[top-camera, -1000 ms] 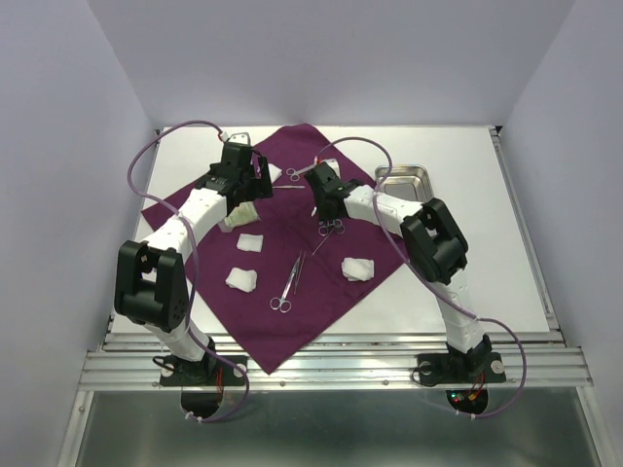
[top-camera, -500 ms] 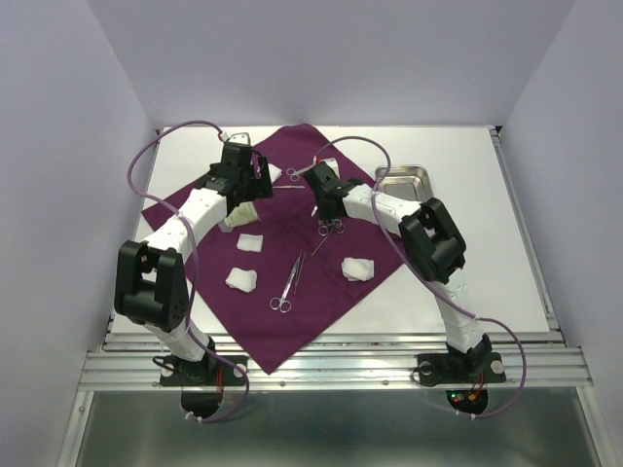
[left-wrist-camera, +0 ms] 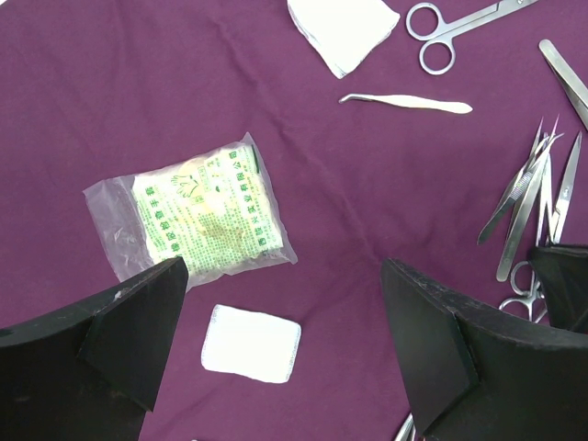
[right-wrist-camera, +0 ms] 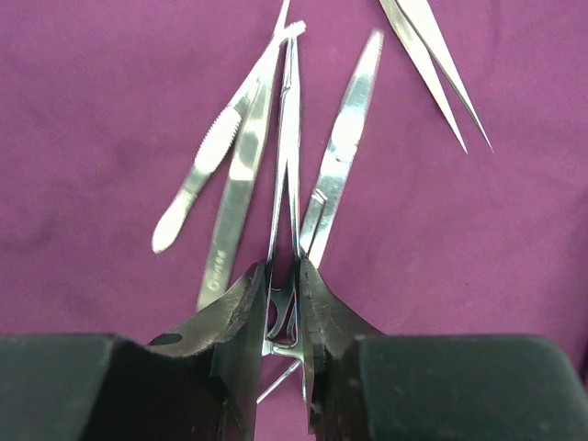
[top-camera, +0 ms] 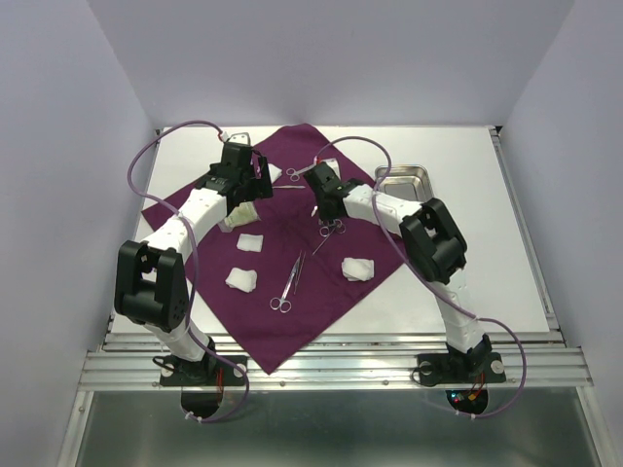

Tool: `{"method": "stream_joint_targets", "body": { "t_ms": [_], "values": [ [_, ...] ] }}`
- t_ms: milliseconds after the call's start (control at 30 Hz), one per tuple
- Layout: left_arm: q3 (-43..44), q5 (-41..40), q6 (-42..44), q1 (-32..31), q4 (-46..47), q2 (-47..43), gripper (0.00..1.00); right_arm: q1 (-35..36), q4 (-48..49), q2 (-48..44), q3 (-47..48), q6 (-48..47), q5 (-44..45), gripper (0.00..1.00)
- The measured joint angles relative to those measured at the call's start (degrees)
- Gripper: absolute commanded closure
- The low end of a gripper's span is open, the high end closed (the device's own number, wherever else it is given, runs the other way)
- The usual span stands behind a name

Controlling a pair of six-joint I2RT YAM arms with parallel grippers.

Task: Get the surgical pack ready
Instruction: Pick up the medical item from the surgical kit.

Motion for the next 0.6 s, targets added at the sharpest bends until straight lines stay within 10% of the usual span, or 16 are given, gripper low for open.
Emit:
{"method": "stream_joint_targets", "body": {
  "t_ms": [600],
  "values": [
    [0.0,0.0,0.0,0.0,0.0,0.0,0.01,0.0,-1.4,-4.1,-1.2,-0.3,2.1,0.87]
  ]
}}
